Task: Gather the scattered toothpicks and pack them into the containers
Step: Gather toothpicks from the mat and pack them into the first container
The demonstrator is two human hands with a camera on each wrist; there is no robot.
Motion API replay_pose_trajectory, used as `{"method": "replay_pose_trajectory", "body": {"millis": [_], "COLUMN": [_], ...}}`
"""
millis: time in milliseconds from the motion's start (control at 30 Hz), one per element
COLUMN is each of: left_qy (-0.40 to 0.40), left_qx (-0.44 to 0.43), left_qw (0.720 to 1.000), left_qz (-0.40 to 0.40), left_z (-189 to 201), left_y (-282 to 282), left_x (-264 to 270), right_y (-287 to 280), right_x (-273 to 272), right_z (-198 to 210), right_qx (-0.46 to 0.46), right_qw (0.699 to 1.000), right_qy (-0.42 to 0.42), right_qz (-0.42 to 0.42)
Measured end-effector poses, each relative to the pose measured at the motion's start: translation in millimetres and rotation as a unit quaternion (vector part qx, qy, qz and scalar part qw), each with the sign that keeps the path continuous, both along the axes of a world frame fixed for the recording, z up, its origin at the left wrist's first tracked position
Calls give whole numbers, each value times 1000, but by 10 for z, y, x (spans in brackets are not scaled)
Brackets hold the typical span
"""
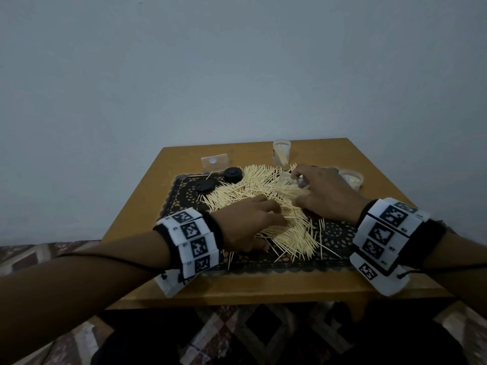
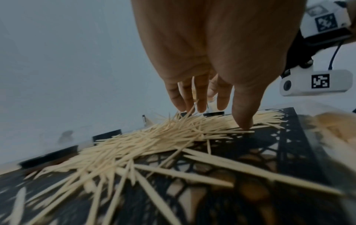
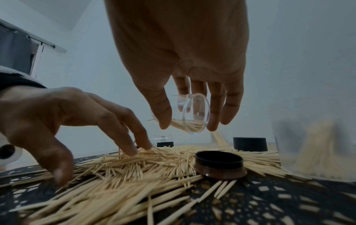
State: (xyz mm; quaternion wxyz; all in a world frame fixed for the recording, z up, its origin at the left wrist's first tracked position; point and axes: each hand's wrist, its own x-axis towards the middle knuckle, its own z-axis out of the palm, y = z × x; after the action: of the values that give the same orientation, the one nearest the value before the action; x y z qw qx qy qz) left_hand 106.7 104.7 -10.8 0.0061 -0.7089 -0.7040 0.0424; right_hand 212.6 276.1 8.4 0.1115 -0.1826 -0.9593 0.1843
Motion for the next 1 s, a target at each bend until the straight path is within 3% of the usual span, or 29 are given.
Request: {"method": "replay_pose_trajectory", "body": {"millis": [100,567,1000], "left_qy": [62,141,99], "left_qx": [-17,-93,-32], "left_qw": [997,979,985], "left_qz": [-33,-113,-136], "left_z": [-6,108,15], "left_y": [176,482,316], "left_x": [39,133,-11], "right_y": [21,43,46], "right_x": [21,132,191], "right_z": [13,90,48], "right_qx": [2,-5,-14], "right_qw": [1000,999,999], "right_qy": [10,24,22], "right_qz": [-12,-22,-19]}}
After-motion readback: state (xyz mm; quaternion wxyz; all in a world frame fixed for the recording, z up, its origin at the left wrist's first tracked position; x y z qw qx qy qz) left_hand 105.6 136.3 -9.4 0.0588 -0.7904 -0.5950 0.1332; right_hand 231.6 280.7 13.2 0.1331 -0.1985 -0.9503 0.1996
